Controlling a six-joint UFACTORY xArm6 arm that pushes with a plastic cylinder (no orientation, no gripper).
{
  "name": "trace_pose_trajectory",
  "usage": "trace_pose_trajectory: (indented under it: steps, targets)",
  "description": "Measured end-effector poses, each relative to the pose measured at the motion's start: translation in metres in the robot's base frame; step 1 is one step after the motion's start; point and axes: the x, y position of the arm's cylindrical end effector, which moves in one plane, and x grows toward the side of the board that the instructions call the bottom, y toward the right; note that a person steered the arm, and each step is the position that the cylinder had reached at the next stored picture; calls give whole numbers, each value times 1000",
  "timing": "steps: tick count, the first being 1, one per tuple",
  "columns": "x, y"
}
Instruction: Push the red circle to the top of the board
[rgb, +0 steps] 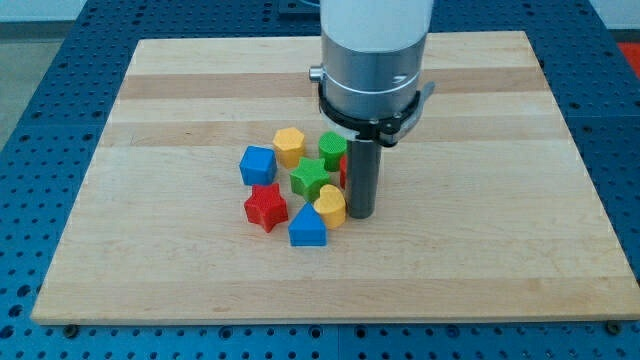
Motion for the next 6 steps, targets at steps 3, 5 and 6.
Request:
trace_pose_trajectory:
  steps: [3,5,6]
  targets:
    - [-54,-1]
    - [-84,1]
    - [-101,1]
